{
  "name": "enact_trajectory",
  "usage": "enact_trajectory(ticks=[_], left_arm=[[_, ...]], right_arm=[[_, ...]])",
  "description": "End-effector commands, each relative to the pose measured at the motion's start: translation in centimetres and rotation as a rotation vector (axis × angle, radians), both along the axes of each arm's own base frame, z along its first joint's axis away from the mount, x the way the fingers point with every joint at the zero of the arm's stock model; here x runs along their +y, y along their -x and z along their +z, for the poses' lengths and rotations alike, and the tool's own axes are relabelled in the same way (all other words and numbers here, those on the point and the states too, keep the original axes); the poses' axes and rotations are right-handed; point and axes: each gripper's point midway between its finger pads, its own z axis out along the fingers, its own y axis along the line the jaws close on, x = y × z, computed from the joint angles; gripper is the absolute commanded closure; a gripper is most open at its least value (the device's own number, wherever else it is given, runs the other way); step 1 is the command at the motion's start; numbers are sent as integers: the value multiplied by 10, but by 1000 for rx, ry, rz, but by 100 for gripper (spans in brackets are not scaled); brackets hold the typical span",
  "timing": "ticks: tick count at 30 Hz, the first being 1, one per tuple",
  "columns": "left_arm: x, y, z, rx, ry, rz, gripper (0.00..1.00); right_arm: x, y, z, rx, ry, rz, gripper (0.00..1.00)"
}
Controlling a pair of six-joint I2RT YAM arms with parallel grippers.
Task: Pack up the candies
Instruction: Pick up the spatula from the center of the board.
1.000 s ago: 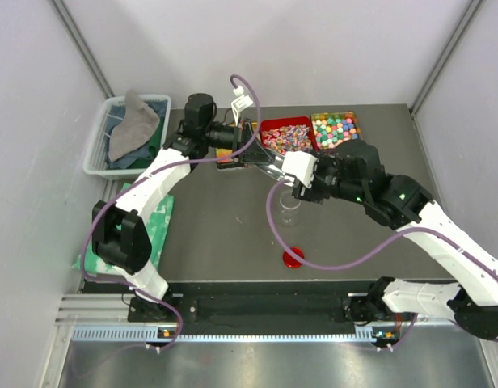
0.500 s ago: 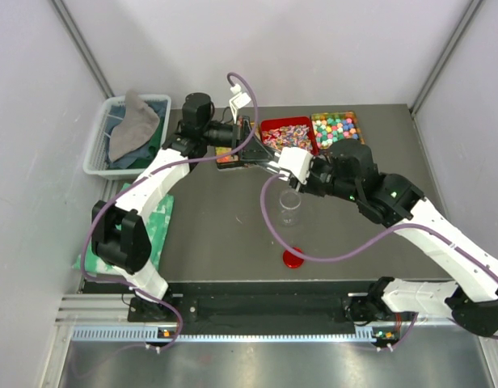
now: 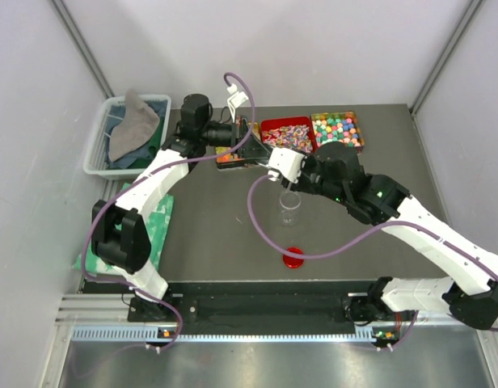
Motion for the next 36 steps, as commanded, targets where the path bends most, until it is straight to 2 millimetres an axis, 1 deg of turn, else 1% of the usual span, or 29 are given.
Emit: enact_trajectory(ticks=[1,6,7,14,15,17,18,19,24,25,27,28,29,32,34,36], left_arm=[[-6,5,3,-29,26,-38,100],[-6,6,-1,-22,22,-42,100],[-6,7,-2,-21,22,-44,100],[-6,7,0,-25,23,-42,100],[-6,8,0,-25,24,-44,100],[-6,8,0,-25,23,-44,100],[-6,8,-1,-25,23,-42,100],[-6,8,-1,-22,22,-42,100],[-6,7,-5,-22,17,-38,100],[-5,8,-7,-16,15,-38,100],[-6,7,-9,-17,12,-36,100],[-6,7,-10,-16,11,-34,100],[-6,5,-12,-10,9,-33,98],[-7,4,-15,-6,5,-30,96],[-7,4,-15,-7,4,-27,83],[-7,3,-18,-5,-2,-24,74]], right_arm=[[25,-7,25,-107,-57,29,62],[25,-9,30,-122,-50,21,73],[26,-9,33,-125,-54,24,74],[30,-9,31,-115,-58,31,75],[31,-8,30,-115,-56,31,80],[33,-9,31,-117,-59,32,88],[35,-8,31,-114,-58,36,97],[37,-9,32,-114,-63,35,100],[40,-7,39,-102,-96,37,100],[40,-6,43,-101,-107,39,100],[41,-3,44,-89,-115,46,100],[41,-2,49,-93,-124,50,100],[42,-1,47,-86,-123,56,100],[42,1,49,-80,-130,61,100],[42,2,49,-76,-132,64,100],[41,2,50,-75,-137,61,100]])
